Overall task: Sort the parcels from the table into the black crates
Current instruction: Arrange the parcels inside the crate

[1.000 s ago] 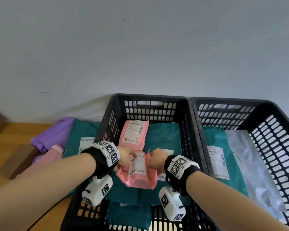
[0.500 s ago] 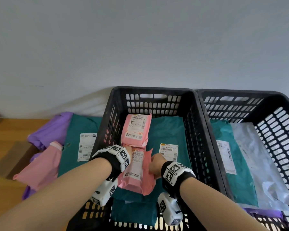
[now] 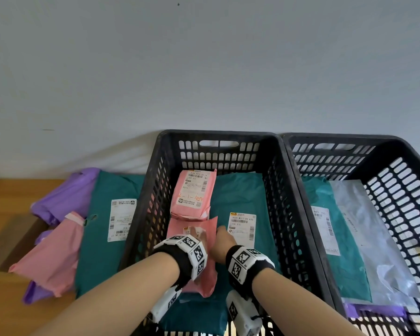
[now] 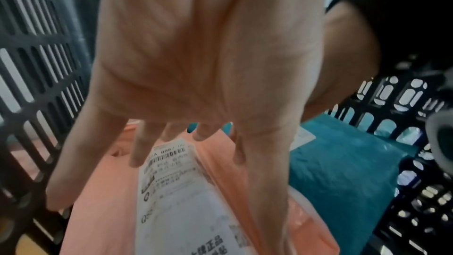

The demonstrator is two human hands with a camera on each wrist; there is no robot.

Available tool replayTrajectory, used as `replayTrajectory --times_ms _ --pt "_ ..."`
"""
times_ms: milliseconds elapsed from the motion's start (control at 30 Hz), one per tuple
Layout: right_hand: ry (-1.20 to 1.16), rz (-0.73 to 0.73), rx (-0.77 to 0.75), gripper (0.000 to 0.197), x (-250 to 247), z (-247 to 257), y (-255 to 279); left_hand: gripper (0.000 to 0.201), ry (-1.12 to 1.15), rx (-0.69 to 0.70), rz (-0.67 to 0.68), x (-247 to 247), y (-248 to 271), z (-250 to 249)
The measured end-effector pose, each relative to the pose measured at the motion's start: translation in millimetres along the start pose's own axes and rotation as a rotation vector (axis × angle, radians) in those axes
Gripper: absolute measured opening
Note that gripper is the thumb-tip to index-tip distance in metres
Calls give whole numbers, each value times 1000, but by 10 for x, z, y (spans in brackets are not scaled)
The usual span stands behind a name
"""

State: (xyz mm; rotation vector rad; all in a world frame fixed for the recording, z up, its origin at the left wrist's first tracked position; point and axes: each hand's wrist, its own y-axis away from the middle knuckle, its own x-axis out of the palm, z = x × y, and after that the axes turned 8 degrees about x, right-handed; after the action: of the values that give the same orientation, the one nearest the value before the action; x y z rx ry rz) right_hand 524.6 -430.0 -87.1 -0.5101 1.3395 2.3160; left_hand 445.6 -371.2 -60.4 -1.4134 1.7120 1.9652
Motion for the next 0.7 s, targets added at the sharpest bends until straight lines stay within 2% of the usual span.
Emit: replayTrajectory --times_ms 100,167,233,267,333,467,567,633,700 --pt "227 -130 -223 51 -70 27 59 62 -110 -63 -31 110 -103 -115" --pt "474 -128 -315 79 -103 20 74 58 -132 -99 -3 108 -139 -132" --pt "736 -47 -283 107 -132 -6 85 71 -85 -101 69 88 -130 -109" --pt "824 -15 -266 113 -139 -25 77 83 -73 -102 106 99 -158 -68" --pt "903 41 -249 113 -121 -71 33 89 -64 -124 110 174 -250 21" --pt "854 64 -268 88 -26 -115 -12 73 -90 -108 81 227 -319 48" --pt "828 51 -289 79 43 -106 -33 68 -97 -69 59 253 -355 98" --pt "815 60 -285 82 62 -109 -55 73 -56 -73 80 312 -411 156" --pt "821 60 -285 85 74 -124 -85 86 -21 -87 96 381 -464 187"
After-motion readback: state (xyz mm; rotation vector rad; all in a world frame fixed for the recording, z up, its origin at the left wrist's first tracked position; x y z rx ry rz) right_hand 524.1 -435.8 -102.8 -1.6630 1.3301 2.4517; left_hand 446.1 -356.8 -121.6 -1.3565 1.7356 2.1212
